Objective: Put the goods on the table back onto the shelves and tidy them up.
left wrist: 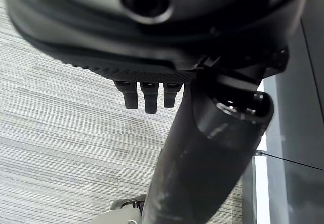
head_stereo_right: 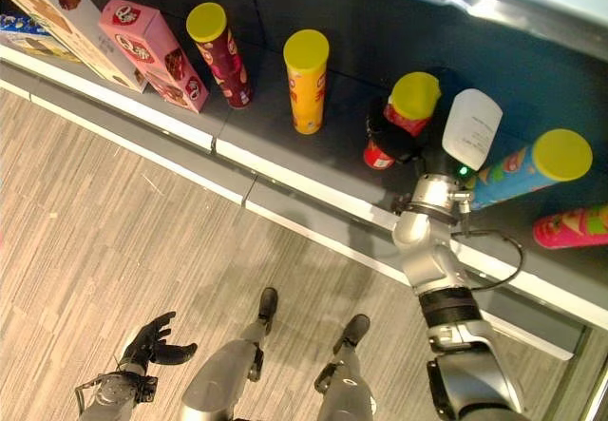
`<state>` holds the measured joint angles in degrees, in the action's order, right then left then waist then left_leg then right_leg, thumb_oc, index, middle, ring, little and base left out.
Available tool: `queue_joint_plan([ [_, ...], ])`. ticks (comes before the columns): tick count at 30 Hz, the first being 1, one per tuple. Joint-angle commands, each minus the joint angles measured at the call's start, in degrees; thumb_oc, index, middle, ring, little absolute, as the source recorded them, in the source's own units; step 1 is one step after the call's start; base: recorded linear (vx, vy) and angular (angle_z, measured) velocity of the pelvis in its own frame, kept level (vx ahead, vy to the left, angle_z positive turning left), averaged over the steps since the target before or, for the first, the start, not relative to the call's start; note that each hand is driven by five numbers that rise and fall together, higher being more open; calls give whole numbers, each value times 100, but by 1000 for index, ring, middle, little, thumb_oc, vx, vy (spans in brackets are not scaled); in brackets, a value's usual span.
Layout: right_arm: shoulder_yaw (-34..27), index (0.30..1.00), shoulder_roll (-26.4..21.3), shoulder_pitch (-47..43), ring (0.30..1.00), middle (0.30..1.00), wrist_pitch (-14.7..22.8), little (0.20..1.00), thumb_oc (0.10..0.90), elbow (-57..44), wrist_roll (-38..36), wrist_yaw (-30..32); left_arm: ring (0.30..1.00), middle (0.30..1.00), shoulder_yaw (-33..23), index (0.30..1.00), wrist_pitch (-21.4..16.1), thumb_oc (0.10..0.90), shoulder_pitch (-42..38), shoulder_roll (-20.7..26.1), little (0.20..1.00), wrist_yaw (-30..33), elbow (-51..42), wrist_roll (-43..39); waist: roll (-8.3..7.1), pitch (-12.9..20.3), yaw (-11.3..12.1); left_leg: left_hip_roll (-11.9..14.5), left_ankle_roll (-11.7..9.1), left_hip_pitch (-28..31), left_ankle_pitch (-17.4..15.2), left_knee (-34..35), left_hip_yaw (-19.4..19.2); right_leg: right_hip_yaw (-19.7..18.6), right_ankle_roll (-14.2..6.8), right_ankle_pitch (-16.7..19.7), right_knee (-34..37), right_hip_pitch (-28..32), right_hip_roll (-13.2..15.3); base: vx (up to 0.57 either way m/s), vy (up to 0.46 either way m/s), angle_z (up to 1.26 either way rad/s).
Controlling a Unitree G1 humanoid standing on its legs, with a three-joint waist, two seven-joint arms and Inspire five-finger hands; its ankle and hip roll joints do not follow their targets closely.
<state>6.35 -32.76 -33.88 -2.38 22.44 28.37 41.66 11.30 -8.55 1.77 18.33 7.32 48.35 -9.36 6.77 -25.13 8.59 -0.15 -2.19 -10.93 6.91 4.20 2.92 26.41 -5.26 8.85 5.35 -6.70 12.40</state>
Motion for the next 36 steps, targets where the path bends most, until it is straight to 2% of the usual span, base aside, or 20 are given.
queue_joint_plan([
  [1, 1, 900, -273, -667, 900, 900, 330, 900, 800, -70, -23, 509, 900, 900, 345, 900, -194, 800, 58, 254, 900, 268, 329, 105, -154, 455, 46, 34, -159, -261, -140, 80, -171, -37, -764, 53, -478, -42, 893, 0, 0, 0],
  [14, -51, 900, -239, -586, 900, 900, 414, 900, 800, -275, -94, 443, 900, 900, 322, 900, -159, 800, 29, 226, 900, 240, 411, 148, -253, 542, 16, 51, -167, -165, -178, 80, -191, -28, -758, 25, -472, 68, 869, 0, 0, 0],
  [17, -215, 900, -297, -260, 900, 900, 616, 900, 800, -1113, -70, 248, 900, 900, 188, 900, -77, 800, 21, 180, 900, 219, 594, 241, -418, 657, -77, 101, -175, -79, -224, 80, -259, -43, -769, 40, -424, 151, 829, 55, -10, 1],
  [18, -386, 900, -306, 218, 900, 900, 848, 900, 800, -1932, -97, -78, 900, 900, 11, 900, 10, 800, 41, 122, 900, 217, 719, 321, -573, 760, -203, 149, -174, 20, -266, 80, -338, -102, -770, 49, -381, 220, 780, 90, -11, 1],
  [21, -547, 900, -159, 888, 900, 900, 1194, 900, 800, -2547, -564, -663, 900, 900, -186, 900, 108, 800, 93, 101, 900, 170, 836, 418, -767, 924, -314, 198, -165, 175, -327, 80, -429, -163, -766, 57, -312, 347, 727, 72, -6, -4],
  [22, -567, 900, -155, 911, 900, 900, 1187, 900, 800, -2572, -568, -678, 900, 900, -180, 900, 108, 800, 95, 108, 900, 169, 835, 419, -778, 938, -315, 183, -155, 150, -300, 80, -424, -156, -764, 80, -301, 332, 739, 104, -1, -31],
  [23, -729, 900, 240, 1674, 900, 900, 1733, 900, 800, -3023, -1947, -1537, 900, 900, -431, 900, 200, 800, 173, 101, 900, 114, 966, 511, -985, 1138, -473, 236, -139, 364, -394, 80, -592, -268, -774, 98, -237, 458, 680, 78, 6, -33],
  [25, -732, 900, 242, 1679, 900, 900, 1732, 900, 800, -3027, -1948, -1539, 900, 900, -429, 900, 200, 800, 174, 103, 900, 114, 966, 511, -989, 1147, -473, 233, -137, 355, -391, 80, -591, -267, -775, 100, -235, 450, 683, 70, 12, -27],
  [26, -703, 900, 395, 2102, 900, 900, 1986, 900, 800, -3164, -2895, -2251, 900, 900, -628, 900, 237, 800, 195, 101, 900, 28, 1071, 548, -1076, 1258, -576, 278, -131, 531, -461, 80, -719, -363, -780, 88, -215, 536, 633, 129, 57, -30],
  [27, -654, 900, 552, 2778, 900, 900, 2080, 900, 800, -3236, -4486, -3324, 900, 900, -832, 900, 242, 800, 248, 173, 900, -135, 1146, 621, -1203, 1442, -696, 299, -112, 760, -540, 80, -876, -509, -784, 110, -185, 648, 600, 124, 59, -38],
  [28, -666, 900, 552, 2788, 900, 900, 2077, 900, 800, -3242, -4502, -3340, 900, 900, -828, 900, 241, 800, 251, 176, 900, -136, 1144, 621, -1212, 1453, -695, 288, -106, 745, -527, 80, -876, -509, -784, 121, -179, 637, 610, 95, 44, -40],
  [31, -528, 900, 701, 3333, 900, 900, 1954, 900, 800, -3138, -5953, -4285, 900, 900, -954, 900, 244, 800, 277, 242, 900, -315, 1237, 653, -1281, 1614, -776, 284, -99, 911, -594, 80, -1004, -616, -802, 157, -184, 701, 596, 41, 40, -34],
  [32, -415, 900, 560, 3533, 900, 900, 1794, 900, 800, -3005, -6099, -4625, 900, 900, -994, 900, 242, 800, 231, 267, 900, -418, 1291, 726, -1322, 1687, -830, 274, -95, 999, -629, 80, -1076, -691, -816, 179, -185, 712, 591, 67, 50, -13],
  [34, -386, 900, 570, 3834, 900, 900, 1608, 900, 800, -2928, -6473, -4997, 900, 900, -1063, 900, 229, 800, 291, 287, 900, -484, 1341, 750, -1358, 1779, -859, 258, -84, 1077, -658, 80, -1152, -753, -823, 207, -167, 731, 600, 56, 40, -30],
  [36, -360, 900, 472, 4019, 900, 900, 1538, 900, 800, -2717, -6381, -5141, 900, 900, -1130, 900, 200, 800, 292, 306, 900, -584, 1488, 824, -1378, 1825, -871, 256, -80, 1152, -690, 80, -1215, -818, -830, 211, -169, 752, 596, 23, 28, -43],
])
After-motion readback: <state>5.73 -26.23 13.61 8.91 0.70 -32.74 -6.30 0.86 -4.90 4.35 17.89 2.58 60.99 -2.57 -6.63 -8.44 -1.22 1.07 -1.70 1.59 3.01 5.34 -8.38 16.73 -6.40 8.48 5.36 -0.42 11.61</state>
